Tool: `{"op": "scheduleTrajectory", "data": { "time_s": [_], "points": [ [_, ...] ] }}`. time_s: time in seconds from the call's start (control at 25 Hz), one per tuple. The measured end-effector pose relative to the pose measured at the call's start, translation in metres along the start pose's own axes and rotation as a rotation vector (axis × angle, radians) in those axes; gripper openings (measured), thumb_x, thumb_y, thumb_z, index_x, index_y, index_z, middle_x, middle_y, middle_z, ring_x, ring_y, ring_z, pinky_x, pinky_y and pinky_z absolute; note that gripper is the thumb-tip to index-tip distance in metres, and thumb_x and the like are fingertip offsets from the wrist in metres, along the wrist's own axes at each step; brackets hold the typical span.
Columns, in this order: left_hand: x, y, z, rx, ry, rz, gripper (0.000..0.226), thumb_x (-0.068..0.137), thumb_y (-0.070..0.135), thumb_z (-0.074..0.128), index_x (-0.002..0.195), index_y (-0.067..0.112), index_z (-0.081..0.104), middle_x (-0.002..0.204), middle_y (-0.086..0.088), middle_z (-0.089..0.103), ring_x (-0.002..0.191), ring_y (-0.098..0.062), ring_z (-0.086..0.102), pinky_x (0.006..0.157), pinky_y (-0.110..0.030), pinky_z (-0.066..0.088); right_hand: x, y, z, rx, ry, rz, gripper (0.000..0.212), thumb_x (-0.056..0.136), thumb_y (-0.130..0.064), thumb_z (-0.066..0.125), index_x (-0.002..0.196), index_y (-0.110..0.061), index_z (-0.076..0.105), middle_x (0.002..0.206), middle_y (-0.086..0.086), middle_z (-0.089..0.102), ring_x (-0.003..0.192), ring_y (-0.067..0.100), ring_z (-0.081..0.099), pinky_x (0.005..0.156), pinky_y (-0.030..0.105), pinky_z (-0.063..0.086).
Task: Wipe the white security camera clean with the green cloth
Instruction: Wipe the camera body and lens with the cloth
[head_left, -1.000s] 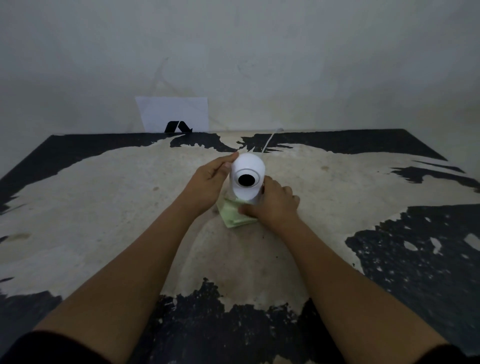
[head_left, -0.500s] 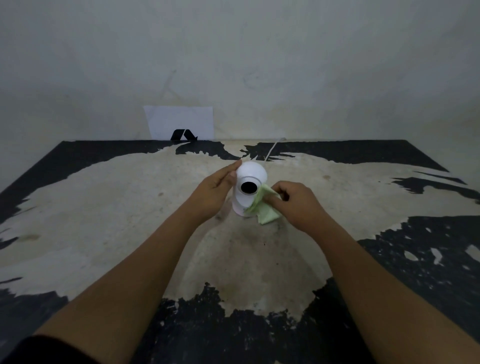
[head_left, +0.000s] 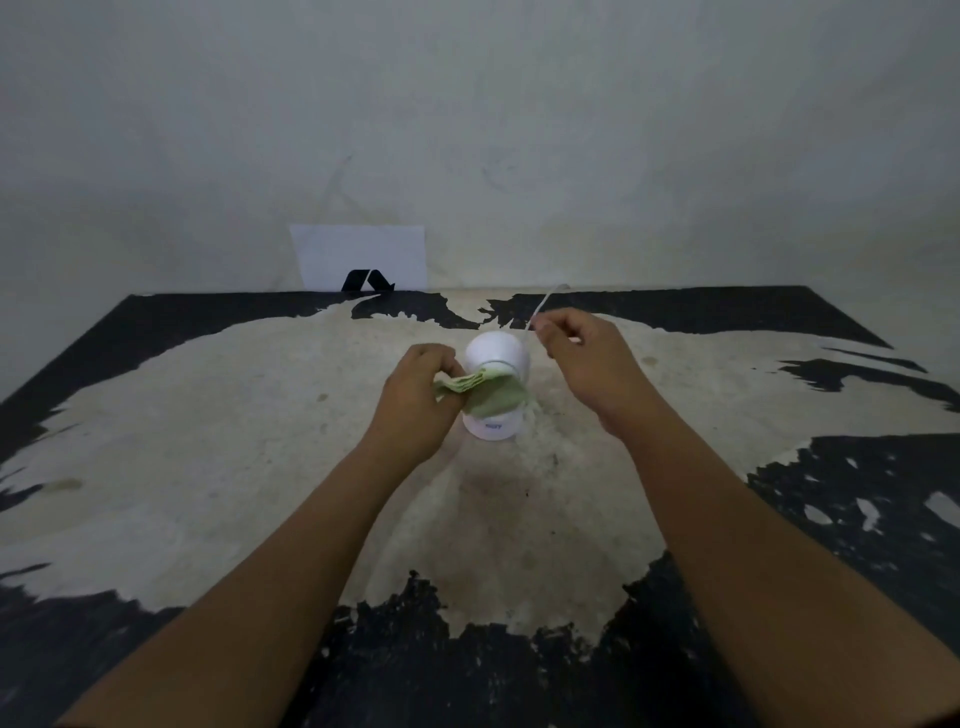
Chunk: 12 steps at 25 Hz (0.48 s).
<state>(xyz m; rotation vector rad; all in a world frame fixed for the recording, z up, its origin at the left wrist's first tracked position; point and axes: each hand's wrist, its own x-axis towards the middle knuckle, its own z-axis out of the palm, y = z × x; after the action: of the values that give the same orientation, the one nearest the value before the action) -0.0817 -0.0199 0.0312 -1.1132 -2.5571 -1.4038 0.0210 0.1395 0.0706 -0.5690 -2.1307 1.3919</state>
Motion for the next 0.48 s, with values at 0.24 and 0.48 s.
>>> {"op": "scheduleTrajectory", "data": {
  "time_s": [0.24,0.48],
  "points": [
    [0.012,0.008,0.008,-0.174,0.012,-0.114,0.014,0.086,0.027,0.06,0.086,0.018,0.05,0.074,0.009,0.054,0.065,-0.005,0.049,0.053,-0.015,0.035,0.016,0.009,0.018,0.072,-0.119,0.154,0.017,0.095,-0.029,0.051,0.101,-0.027,0.066,0.104,-0.001,0.067,0.094,0.019,0.063,0.079,0.04,0.056],
    [0.018,0.012,0.03,-0.15,0.086,-0.052,0.047,0.069,0.041,0.074,0.097,0.018,0.044,0.1,-0.004,0.051,0.085,-0.02,0.053,0.067,-0.031,0.048,0.018,0.009,0.016,0.204,-0.152,0.203,0.014,0.092,-0.022,0.056,0.087,-0.028,0.068,0.09,-0.005,0.071,0.079,0.015,0.066,0.061,0.03,0.056]
  ]
}}
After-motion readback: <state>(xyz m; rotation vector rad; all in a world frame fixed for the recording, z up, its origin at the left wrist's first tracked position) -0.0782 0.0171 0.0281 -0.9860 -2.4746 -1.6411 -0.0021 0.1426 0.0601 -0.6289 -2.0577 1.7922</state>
